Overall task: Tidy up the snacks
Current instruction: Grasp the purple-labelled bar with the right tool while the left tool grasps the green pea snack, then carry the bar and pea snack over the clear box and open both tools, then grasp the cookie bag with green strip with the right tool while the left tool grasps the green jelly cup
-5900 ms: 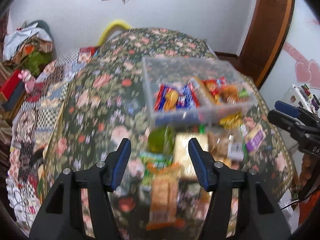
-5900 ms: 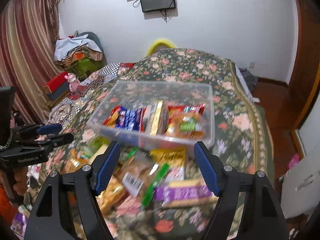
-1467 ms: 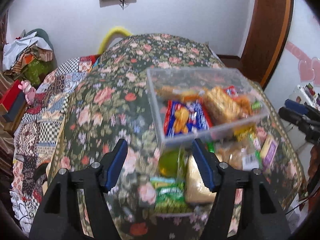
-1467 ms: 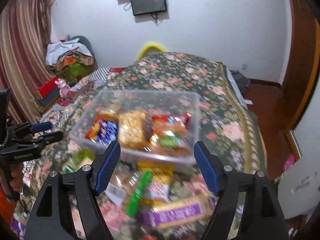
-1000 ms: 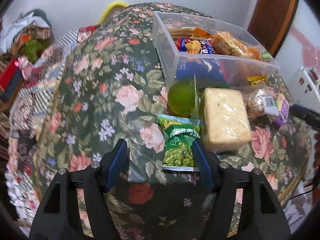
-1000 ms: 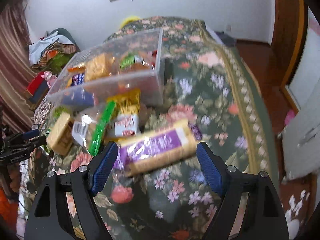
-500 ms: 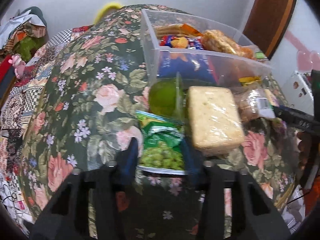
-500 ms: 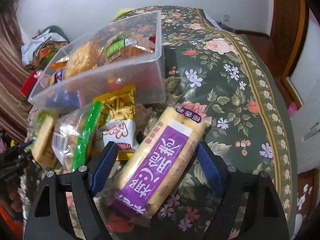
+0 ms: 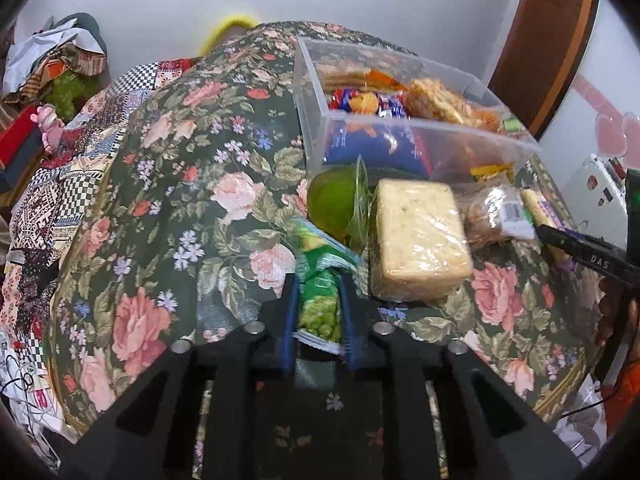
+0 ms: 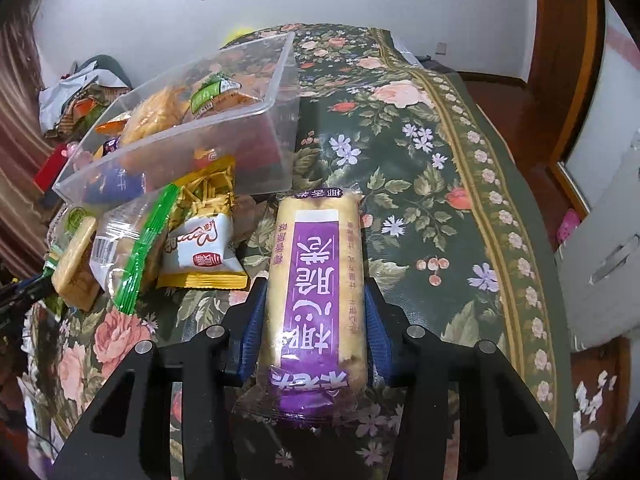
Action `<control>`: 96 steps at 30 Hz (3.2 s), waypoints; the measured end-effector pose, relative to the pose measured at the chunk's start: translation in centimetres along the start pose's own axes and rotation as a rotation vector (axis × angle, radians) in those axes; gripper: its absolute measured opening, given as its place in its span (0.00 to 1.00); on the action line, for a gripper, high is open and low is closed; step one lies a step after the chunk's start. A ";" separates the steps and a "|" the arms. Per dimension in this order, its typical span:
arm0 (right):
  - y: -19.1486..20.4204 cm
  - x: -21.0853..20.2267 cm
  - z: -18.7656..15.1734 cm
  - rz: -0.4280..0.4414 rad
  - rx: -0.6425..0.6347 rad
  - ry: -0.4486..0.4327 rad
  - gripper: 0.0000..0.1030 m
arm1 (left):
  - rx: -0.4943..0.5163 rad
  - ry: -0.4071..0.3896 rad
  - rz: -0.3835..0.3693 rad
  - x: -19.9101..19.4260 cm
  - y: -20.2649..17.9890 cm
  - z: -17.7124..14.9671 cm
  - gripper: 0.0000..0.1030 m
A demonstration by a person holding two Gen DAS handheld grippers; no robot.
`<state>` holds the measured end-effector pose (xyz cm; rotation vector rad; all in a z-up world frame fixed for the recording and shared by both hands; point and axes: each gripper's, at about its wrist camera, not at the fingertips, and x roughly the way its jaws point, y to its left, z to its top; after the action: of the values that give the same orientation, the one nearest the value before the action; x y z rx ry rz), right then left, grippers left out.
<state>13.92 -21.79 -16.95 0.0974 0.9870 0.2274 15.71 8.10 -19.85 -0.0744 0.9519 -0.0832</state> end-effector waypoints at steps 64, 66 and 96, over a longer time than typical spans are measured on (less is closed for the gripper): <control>8.8 3.9 13.4 0.088 -0.180 -0.155 0.41 | -0.021 -0.144 0.043 3.7 -1.9 13.4 0.19; 8.8 3.4 13.3 0.088 -0.185 -0.153 0.42 | -0.020 -0.139 0.046 3.3 -1.9 13.0 0.23; 9.8 2.3 4.5 0.173 -0.233 -0.027 0.65 | 0.012 -0.021 0.042 3.4 0.1 4.0 0.58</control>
<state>17.47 -11.68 -14.52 -0.0274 0.9192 0.4971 20.94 7.94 -20.27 -0.0446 0.9317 -0.0494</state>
